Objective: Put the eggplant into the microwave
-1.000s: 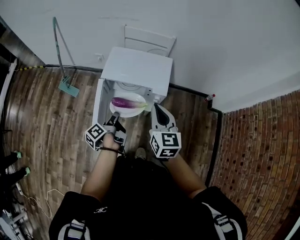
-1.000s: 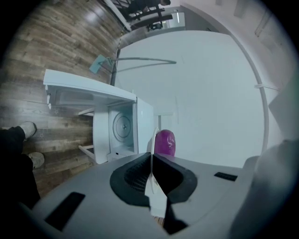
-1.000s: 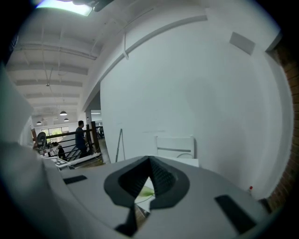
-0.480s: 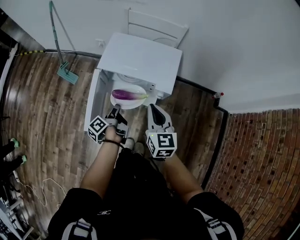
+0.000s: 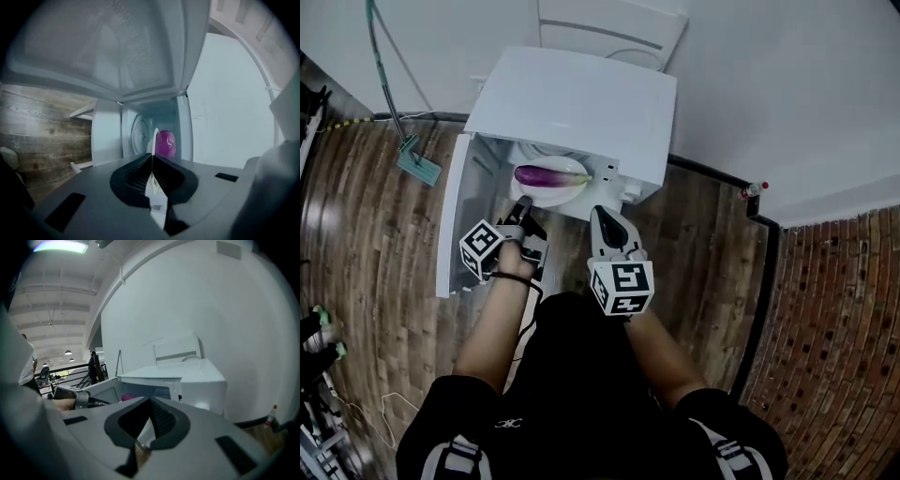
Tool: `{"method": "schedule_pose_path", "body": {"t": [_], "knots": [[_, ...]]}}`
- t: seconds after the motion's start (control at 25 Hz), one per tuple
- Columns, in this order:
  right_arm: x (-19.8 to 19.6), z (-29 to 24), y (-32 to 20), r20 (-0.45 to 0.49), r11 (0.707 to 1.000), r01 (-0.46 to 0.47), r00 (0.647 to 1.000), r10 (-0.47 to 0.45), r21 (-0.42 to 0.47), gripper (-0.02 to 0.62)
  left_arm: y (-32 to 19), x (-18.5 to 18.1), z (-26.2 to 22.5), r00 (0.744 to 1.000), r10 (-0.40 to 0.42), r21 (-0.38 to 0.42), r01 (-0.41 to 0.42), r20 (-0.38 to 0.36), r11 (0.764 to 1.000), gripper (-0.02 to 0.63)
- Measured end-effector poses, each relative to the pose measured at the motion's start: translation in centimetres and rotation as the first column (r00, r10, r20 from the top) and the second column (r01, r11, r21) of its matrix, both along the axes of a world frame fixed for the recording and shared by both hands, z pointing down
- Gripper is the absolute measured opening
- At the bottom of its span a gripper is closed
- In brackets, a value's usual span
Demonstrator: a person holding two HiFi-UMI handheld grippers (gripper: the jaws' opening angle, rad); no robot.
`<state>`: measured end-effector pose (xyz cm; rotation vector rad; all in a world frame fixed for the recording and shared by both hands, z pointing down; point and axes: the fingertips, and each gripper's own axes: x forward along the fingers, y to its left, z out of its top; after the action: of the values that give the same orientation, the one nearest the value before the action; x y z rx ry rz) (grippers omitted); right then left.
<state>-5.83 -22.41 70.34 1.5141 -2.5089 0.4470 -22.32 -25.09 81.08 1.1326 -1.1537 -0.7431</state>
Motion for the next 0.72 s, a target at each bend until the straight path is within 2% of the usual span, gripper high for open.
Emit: {"method": "schedule_pose_path", "body": {"t": [0.08, 0.24, 0.32, 0.48, 0.6, 0.72], "knots": [[0.1, 3.0, -0.5, 0.027, 1.0, -0.003, 1.0, 0.003, 0.021, 0.009, -1.1, -0.3, 2.4, 1.0, -0.004, 0.013, 0.003, 0.008, 1.0, 0.015], [0.5, 7.3, -2.1, 0.094, 0.992, -0.041, 0.995, 0.03, 0.12, 0.009, -4.2, 0.1, 6.3, 0.999, 0.031, 0.05, -0.032, 0.01, 0.998, 0.015], [0.5, 9.4, -2.2, 0.114, 0.99, -0.043, 0.993, 0.028, 0.135, 0.009, -5.2, 0.6, 7.3, 0.999, 0.046, 0.083, -0.046, 0.001, 0.995, 0.015], [0.3, 12.9, -2.1, 0.097, 0.993, -0.04, 0.995, 0.029, 0.112, 0.009, -6.7, 1.1, 7.6, 0.999, 0.055, 0.13, -0.054, 0.002, 0.99, 0.015], [0.4, 14.1, -1.1, 0.087, 0.997, -0.039, 0.996, 0.034, 0.063, 0.009, -7.0, 0.7, 7.7, 0.999, 0.039, 0.119, -0.041, 0.016, 0.992, 0.015], [0.4, 13.7, -0.4, 0.071, 0.997, -0.03, 0.997, 0.025, 0.074, 0.009, -7.7, 0.0, 7.6, 0.999, 0.032, 0.114, -0.035, 0.028, 0.993, 0.015]]}}
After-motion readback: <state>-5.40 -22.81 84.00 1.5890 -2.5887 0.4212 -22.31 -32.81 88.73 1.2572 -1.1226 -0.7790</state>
